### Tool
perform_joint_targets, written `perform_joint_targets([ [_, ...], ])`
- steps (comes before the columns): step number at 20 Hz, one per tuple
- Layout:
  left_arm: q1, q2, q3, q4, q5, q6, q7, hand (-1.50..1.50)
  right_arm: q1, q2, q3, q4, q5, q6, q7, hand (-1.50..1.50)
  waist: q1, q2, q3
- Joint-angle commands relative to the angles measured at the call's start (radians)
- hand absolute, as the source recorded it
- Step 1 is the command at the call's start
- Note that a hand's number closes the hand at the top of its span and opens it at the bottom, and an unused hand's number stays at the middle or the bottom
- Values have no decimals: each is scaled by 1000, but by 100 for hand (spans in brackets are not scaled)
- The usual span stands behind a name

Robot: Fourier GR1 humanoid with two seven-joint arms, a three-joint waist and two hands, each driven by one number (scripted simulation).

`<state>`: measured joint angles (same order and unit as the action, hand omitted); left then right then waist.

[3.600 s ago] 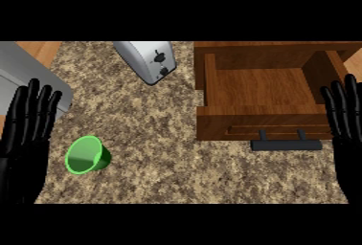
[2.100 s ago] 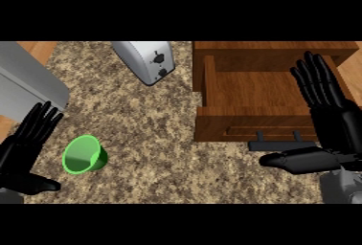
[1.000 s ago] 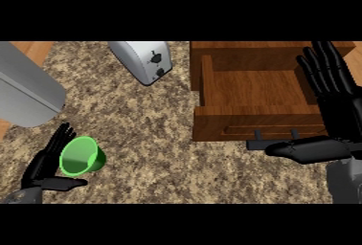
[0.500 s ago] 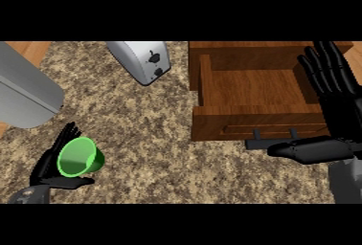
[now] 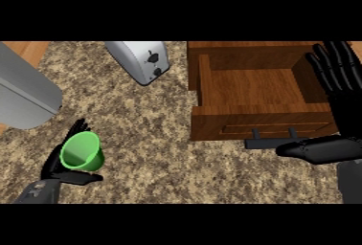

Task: Pick up the cup, place it into the drawer and close the drawer

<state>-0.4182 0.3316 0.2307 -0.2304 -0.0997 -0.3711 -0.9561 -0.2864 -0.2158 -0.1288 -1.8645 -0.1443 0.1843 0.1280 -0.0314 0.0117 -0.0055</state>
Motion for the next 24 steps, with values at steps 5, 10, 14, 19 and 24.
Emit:
perform_joint_targets([
  [5, -26, -40, -20, -3, 10, -243, -105, 150, 15, 23, 27, 3, 32, -11, -21, -150, 5, 1, -1],
  [10, -2, -60, -6, -69, 15, -75, -226, 150, 12, -21, -20, 6, -3, 18, -15, -150, 4, 1, 0],
  [14, -1, -69, 28, -80, 12, 152, -272, 150, 35, -21, -17, -17, -26, 32, 6, -150, -4, 1, 0],
  [19, -18, -187, 157, -93, 106, 471, -237, 150, -10, 4, 0, -10, -3, -6, 20, -150, 14, -2, 1],
  [24, -118, -223, 173, -128, 167, 225, -241, 150, 10, 22, 3, -12, 30, -36, 8, -150, 13, -6, 3],
])
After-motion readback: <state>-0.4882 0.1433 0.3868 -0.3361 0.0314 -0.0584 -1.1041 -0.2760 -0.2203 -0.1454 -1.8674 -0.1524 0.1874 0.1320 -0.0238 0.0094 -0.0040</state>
